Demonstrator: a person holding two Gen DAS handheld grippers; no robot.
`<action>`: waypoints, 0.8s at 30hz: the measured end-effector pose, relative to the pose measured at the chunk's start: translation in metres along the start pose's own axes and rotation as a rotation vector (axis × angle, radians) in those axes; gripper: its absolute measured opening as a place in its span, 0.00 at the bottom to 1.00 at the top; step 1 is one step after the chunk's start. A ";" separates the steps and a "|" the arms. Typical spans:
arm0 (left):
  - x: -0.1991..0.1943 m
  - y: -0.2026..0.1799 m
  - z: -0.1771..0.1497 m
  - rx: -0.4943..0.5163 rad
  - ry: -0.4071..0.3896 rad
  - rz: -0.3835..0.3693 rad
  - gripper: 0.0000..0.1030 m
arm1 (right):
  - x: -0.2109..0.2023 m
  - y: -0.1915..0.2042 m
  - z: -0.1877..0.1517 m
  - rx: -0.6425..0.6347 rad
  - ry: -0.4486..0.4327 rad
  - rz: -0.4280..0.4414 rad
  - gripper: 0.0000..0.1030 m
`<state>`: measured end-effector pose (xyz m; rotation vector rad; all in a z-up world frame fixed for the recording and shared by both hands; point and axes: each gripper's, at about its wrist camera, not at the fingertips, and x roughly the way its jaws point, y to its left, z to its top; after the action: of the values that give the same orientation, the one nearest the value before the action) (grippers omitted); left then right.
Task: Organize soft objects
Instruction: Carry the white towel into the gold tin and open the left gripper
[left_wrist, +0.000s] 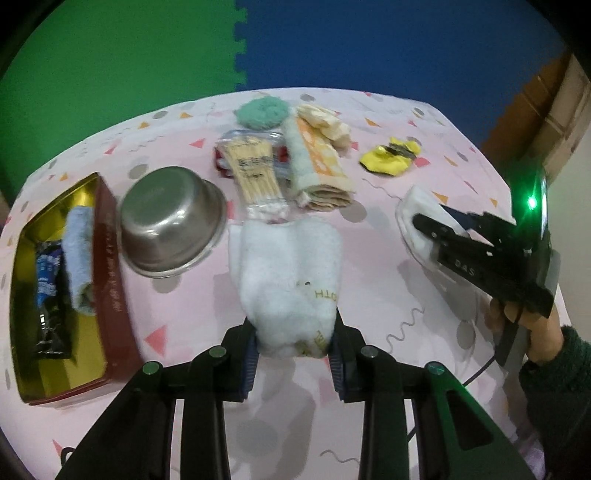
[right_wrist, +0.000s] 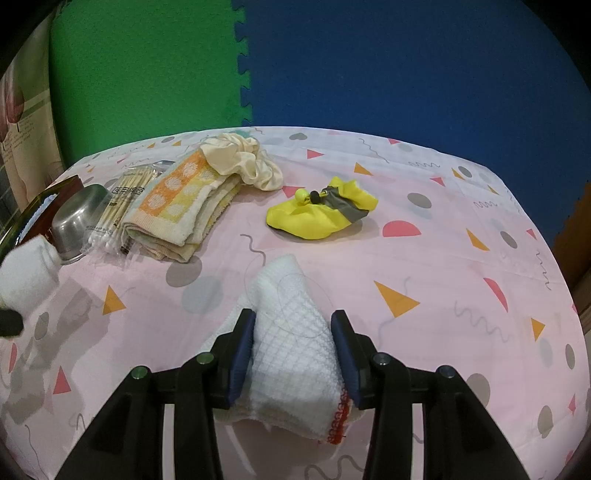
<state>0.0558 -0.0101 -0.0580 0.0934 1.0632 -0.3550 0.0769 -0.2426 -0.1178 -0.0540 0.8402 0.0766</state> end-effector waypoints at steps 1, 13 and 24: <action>-0.002 0.004 0.001 -0.006 -0.005 0.008 0.28 | 0.000 0.000 0.000 0.000 0.000 0.000 0.43; -0.053 0.083 0.020 -0.119 -0.106 0.179 0.29 | 0.000 0.001 0.000 0.003 0.000 0.000 0.43; -0.052 0.200 0.027 -0.291 -0.106 0.373 0.29 | 0.000 0.000 0.000 0.004 0.000 0.001 0.43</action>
<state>0.1217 0.1839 -0.0187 0.0109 0.9589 0.1312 0.0769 -0.2427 -0.1181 -0.0500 0.8401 0.0756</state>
